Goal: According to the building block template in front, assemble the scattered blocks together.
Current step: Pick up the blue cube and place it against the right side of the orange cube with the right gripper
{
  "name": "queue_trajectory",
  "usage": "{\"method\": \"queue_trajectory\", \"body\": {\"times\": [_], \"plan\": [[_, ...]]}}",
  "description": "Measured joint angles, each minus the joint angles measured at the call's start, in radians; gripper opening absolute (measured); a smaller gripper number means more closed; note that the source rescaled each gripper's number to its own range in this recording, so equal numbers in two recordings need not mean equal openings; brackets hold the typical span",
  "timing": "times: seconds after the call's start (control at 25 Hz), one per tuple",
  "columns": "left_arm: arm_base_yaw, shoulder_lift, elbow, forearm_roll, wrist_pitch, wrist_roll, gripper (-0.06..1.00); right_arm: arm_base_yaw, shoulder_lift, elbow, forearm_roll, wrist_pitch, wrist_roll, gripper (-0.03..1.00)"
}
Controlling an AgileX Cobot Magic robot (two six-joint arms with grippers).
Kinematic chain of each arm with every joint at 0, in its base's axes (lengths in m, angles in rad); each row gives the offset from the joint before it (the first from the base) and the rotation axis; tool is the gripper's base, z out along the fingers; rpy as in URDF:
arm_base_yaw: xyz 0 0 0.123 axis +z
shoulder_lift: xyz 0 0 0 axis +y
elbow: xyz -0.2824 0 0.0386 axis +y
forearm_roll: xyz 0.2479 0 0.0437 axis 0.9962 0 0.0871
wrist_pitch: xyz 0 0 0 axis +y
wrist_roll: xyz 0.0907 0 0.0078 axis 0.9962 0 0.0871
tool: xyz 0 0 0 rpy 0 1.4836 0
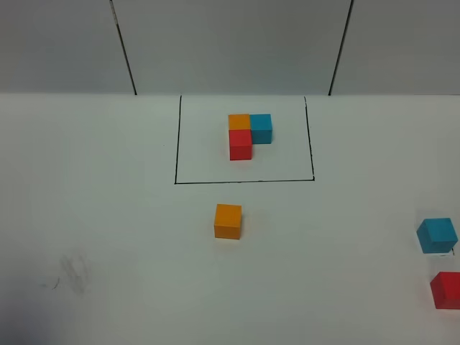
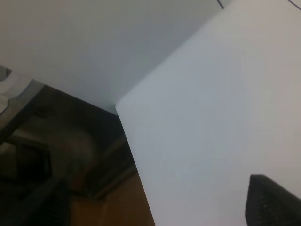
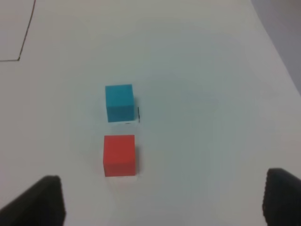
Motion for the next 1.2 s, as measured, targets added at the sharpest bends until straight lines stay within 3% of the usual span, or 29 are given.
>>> {"method": "queue_trajectory", "body": {"times": [0.12,0.36,0.64,0.8,1.0,1.2], "plan": [[0.000,-0.159,0.062,-0.015,0.000,-0.044,0.65,0.000,0.000,0.000,0.000,0.000,-0.001,0.83],[0.044,-0.365,0.142,-0.208,0.000,-0.062,0.65,0.000,0.000,0.000,0.000,0.000,-0.001,0.83],[0.294,-0.500,0.241,-0.424,0.001,-0.039,0.65,0.000,0.000,0.000,0.000,0.000,-0.001,0.83],[0.441,-0.620,0.324,-0.533,-0.043,-0.144,0.65,0.000,0.000,0.000,0.000,0.000,-0.001,0.83],[0.564,-0.748,0.447,-0.554,-0.078,-0.230,0.65,0.000,0.000,0.000,0.000,0.000,-0.001,0.83],[0.598,-0.761,0.568,-0.573,-0.091,-0.258,0.65,0.000,0.000,0.000,0.000,0.000,-0.001,0.83]]}}
